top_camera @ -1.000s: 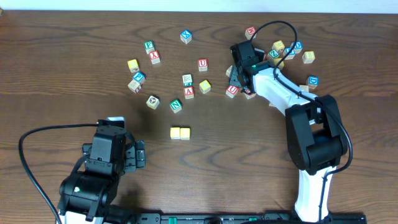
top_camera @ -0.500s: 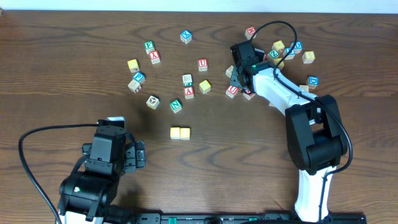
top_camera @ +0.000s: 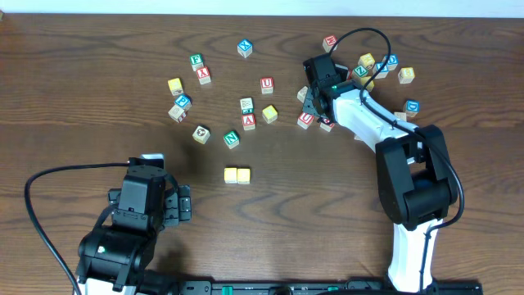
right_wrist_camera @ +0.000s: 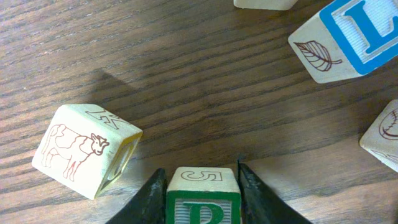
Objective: Spell out CORL
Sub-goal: 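Close the right gripper on the green R block and lift it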
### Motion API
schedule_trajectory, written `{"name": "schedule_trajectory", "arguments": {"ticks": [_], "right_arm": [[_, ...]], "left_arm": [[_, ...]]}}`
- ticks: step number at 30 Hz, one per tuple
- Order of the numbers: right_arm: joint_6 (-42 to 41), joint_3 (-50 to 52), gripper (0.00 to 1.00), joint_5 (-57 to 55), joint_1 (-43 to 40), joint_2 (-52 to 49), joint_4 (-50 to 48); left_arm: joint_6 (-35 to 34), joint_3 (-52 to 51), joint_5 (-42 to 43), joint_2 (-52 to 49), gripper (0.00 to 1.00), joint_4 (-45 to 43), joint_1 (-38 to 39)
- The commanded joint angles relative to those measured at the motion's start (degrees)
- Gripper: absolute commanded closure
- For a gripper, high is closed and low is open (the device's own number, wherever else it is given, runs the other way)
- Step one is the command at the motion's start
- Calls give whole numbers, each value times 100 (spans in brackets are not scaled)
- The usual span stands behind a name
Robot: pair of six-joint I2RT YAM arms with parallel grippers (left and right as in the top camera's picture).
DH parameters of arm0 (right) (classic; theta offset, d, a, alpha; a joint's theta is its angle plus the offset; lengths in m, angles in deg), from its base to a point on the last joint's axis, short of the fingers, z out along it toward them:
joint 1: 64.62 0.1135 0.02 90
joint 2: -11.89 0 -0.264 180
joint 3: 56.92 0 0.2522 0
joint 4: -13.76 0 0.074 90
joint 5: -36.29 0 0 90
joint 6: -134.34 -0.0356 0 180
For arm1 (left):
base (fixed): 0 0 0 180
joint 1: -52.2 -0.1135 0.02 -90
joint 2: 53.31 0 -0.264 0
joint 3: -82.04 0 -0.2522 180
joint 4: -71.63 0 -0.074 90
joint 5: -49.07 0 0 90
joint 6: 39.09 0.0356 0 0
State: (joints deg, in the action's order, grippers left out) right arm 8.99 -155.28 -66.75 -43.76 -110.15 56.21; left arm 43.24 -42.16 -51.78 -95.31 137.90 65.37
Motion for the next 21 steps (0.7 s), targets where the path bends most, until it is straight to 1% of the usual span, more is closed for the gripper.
{"name": "schedule_trajectory", "arguments": {"ticks": [1,5,14,16,17,21], "right_arm": [[24,42,72,-35,22,-24,9],[24,42,75,-35,22,-24,7],[44,26,76,-35,17,-22,-68],[181,-28,77,-35,15,-22,-63],[402,-116,76,-33,17,-11,-28],[791,-522,75,-319,24,101,422]], "left_arm": [[-55,11,-13,2,1,15,-24],[-52,11,-13,2,1,15,-24],[-55,11,-13,2,1,15,-24],[-52,11,-13,2,1,17,-24],[-55,11,-13,2,1,15,-24],[-55,11,-13,2,1,17,-24]]}}
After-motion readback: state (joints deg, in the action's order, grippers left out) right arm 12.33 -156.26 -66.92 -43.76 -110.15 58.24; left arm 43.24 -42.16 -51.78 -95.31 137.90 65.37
